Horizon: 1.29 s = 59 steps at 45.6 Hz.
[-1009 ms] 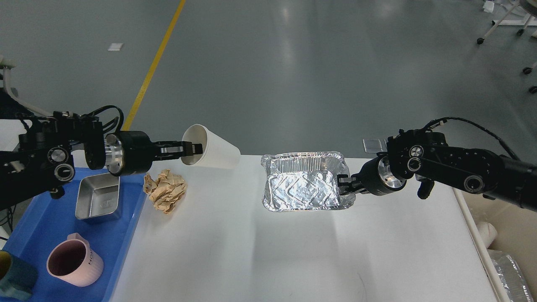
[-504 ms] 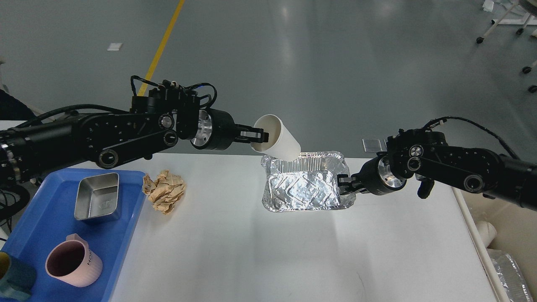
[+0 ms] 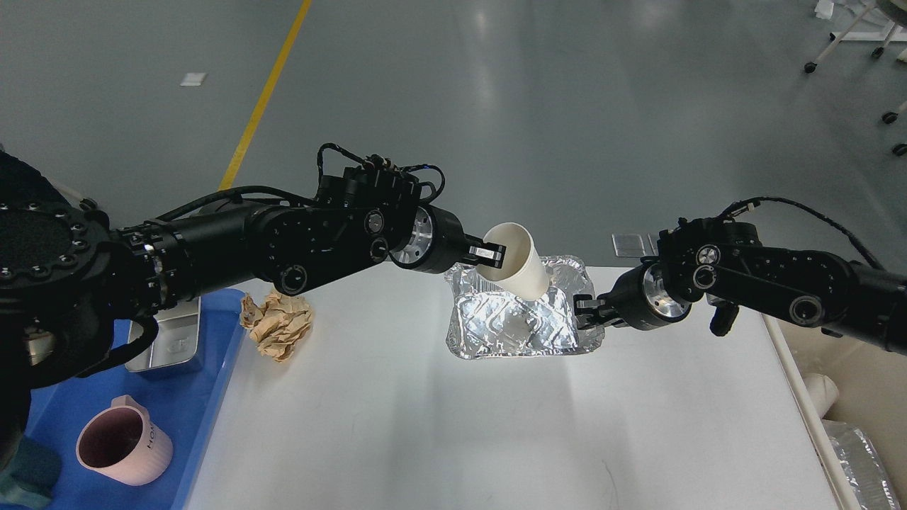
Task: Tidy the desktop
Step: 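Carry the paper cup over the foil tray and release it inside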
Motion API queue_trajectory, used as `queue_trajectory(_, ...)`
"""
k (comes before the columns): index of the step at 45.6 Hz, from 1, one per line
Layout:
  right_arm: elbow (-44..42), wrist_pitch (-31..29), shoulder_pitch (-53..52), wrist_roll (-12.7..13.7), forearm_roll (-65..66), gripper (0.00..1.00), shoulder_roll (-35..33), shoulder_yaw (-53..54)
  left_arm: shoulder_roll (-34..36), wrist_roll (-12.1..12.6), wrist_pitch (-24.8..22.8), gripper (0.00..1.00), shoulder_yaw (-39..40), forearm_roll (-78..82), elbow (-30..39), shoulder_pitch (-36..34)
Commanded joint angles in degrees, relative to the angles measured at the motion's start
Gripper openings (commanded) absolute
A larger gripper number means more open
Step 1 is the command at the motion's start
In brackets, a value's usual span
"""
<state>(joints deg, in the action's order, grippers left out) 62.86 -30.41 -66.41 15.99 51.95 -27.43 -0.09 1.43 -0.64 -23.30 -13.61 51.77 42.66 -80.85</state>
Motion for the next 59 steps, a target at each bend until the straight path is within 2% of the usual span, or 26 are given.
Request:
queue_trajectory(1, 0.15, 0.00, -0.03, 0.00, 0.00, 0.00, -0.25, 0.01, -3.09, -0.50, 0.00, 0.01, -0.89, -0.01, -3.63, 0.79)
queue_trajectory(14, 0.15, 0.00, -0.38, 0.00, 0.00, 0.00, -0.08, 0.18, -5.55, -0.06, 0.18, 0.07, -0.98, -0.36, -5.48, 0.96)
queue_trajectory(17, 0.15, 0.00, -0.38, 0.00, 0.00, 0.00, -0.08, 0.27, -6.08, 0.03, 0.18, 0.11, -0.98, -0.36, -5.83, 0.87)
queue_trajectory(21, 0.07, 0.00, -0.47, 0.00, -0.09, 0.00, 0.01, 0.36, -6.52, 0.12, 1.14, 0.36, -0.89, -0.45, -6.80, 0.87)
queue_trajectory(24, 0.07, 0.00, -0.47, 0.00, 0.00, 0.00, 0.01, 0.36, -7.75, -0.15, 2.64, 0.47, -0.63, -0.45, -8.46, 0.96)
queue_trajectory(25, 0.15, 0.00, -0.47, 0.00, -0.09, 0.00, 0.01, 0.36, -8.19, -0.15, 2.99, 0.56, -0.45, -0.45, -9.25, 1.14)
queue_trajectory(27, 0.15, 0.00, -0.47, 0.00, 0.00, 0.00, 0.01, 0.27, -8.89, -0.24, 3.61, 0.81, -0.19, -0.53, -10.31, 1.66)
queue_trajectory(28, 0.07, 0.00, -0.47, 0.00, 0.00, 0.00, -0.08, 0.18, -9.24, -0.06, 3.78, 0.87, -0.10, -0.62, -10.75, 2.01)
queue_trajectory(45, 0.24, -0.09, 0.06, 0.09, -0.09, 0.00, -0.78, 0.36, -9.60, -0.32, 4.31, 0.89, 1.48, -7.65, -11.19, 0.35)
queue_trajectory(59, 0.42, 0.00, 0.58, 0.00, 0.00, 0.00, -1.92, 0.62, -1.61, -0.68, 3.35, 0.91, 0.96, -8.62, -10.14, -2.29)
